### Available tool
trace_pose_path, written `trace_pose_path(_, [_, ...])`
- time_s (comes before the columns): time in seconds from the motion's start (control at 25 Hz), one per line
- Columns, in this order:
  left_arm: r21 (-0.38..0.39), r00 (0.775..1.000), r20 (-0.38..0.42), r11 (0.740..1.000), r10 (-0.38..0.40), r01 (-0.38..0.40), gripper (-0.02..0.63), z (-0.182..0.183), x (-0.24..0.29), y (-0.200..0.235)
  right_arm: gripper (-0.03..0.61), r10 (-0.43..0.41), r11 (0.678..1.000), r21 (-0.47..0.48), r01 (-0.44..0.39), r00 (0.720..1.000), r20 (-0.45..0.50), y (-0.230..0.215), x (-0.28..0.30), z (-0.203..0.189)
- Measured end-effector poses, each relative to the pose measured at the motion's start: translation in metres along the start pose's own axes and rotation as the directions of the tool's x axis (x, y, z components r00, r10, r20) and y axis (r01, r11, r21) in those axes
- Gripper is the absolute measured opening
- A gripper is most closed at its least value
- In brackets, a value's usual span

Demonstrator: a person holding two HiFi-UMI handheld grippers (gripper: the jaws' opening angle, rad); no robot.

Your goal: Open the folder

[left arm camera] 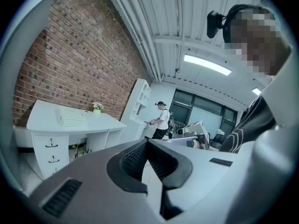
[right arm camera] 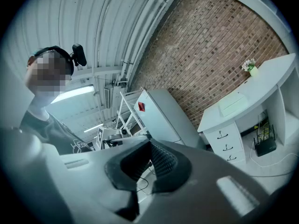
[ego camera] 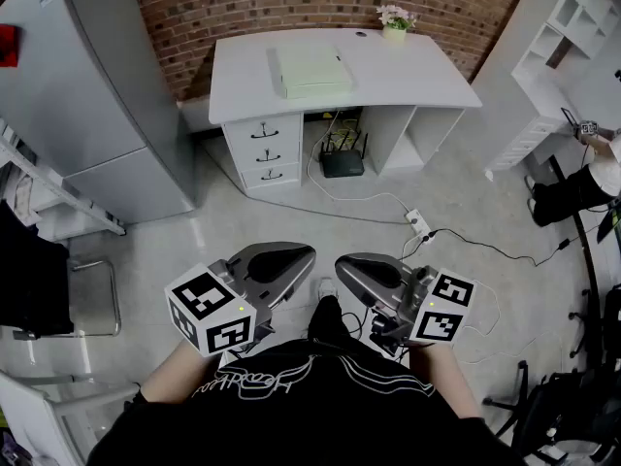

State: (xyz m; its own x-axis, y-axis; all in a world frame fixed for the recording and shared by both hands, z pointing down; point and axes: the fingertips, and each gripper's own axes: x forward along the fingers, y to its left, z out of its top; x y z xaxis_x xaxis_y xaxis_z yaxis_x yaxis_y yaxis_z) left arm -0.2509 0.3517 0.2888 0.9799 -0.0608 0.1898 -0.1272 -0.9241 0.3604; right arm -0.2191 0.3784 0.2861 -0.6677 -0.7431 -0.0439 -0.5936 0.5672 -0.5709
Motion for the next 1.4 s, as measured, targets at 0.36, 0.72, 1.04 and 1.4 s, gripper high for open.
trace_pose_path(0.36, [0.002,1.0,-0.011,1.0,0.004,-0.004,0.003,-0.003,0.011,-0.002,0.002,-0.016,1.0,0.015,0.016,1.0,0.012,-0.008,-0.009,-0.001])
trace_pose_path(0.72, [0.016,0.999,-0.036,1.0,0.003,-0.002,0.003,0.0,0.04,0.007,0.002,-0.023,0.999,0.035,0.023,1.0,0.021,-0.035,-0.02,0.011])
trace_pose_path(1.04, [0.03,0.999,-0.05,0.999,0.018,-0.016,0.003,0.019,0.083,0.035,0.002,-0.015,1.0,0.017,0.015,1.0,-0.006,-0.077,-0.017,0.042])
trace_pose_path(1.4, [0.05,0.998,-0.042,0.998,0.051,-0.049,0.003,0.058,0.157,0.095,0.002,-0.02,1.0,0.012,0.02,1.0,-0.02,-0.162,-0.011,0.099])
